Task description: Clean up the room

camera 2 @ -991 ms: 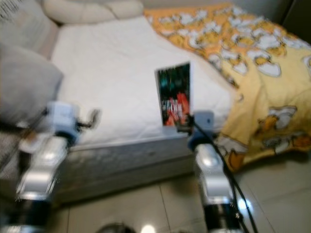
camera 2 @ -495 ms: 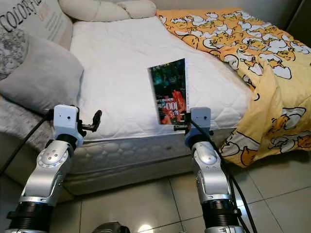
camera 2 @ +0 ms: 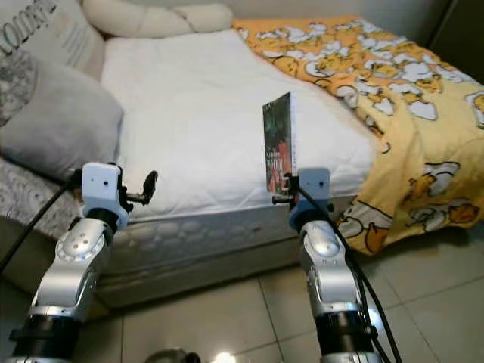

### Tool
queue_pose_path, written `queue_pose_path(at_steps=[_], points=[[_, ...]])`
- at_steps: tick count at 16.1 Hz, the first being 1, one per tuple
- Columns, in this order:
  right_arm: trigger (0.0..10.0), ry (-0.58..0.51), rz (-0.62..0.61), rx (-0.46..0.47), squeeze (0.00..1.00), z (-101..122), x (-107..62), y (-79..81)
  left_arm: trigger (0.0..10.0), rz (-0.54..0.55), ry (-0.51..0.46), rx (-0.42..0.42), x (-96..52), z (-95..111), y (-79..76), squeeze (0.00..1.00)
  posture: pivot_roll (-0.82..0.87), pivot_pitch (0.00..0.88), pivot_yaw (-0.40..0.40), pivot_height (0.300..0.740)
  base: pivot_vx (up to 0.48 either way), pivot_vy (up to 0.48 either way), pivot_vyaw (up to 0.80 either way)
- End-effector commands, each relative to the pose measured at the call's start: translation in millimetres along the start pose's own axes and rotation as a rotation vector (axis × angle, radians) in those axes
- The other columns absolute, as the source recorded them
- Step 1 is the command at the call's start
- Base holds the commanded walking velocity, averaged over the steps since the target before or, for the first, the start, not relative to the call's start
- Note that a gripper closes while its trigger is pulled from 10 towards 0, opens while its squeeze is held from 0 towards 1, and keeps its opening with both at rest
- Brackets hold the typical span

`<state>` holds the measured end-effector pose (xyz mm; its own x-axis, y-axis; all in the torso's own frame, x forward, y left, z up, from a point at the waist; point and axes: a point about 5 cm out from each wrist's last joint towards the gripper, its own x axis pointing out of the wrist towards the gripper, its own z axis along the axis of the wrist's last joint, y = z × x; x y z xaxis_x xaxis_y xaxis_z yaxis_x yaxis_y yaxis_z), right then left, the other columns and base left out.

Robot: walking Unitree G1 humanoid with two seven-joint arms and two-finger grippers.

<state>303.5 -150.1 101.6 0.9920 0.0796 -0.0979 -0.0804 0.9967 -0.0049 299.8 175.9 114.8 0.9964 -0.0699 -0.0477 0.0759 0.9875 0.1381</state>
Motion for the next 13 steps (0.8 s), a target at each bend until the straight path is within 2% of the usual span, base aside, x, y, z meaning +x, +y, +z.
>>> queue_pose_path(at_steps=[1, 11, 13], points=[[10.0, -0.032, 0.014, -0.003, 0.0, 9.4, 2.6, -0.4, 10.0, -0.004, -0.018, 0.002, 1.9, 5.4, 0.9, 0.0, 0.1, 0.0, 0.016, 0.74, 0.277, 0.0, 0.8], [10.0, -0.012, 0.093, -0.035, 0.0, 7.7, 4.3, 8.0, 10.0, 0.002, -0.015, -0.001, 1.7, 5.8, 3.0, 0.0, 0.1, 0.0, 0.011, 0.74, 0.282, 0.0, 0.8], [10.0, -0.008, 0.1, -0.053, 0.0, 7.1, 4.5, 8.2, 10.0, 0.001, -0.017, -0.002, 1.9, 6.1, 3.0, 0.0, 0.1, 0.0, 0.011, 0.74, 0.291, 0.0, 0.24]])
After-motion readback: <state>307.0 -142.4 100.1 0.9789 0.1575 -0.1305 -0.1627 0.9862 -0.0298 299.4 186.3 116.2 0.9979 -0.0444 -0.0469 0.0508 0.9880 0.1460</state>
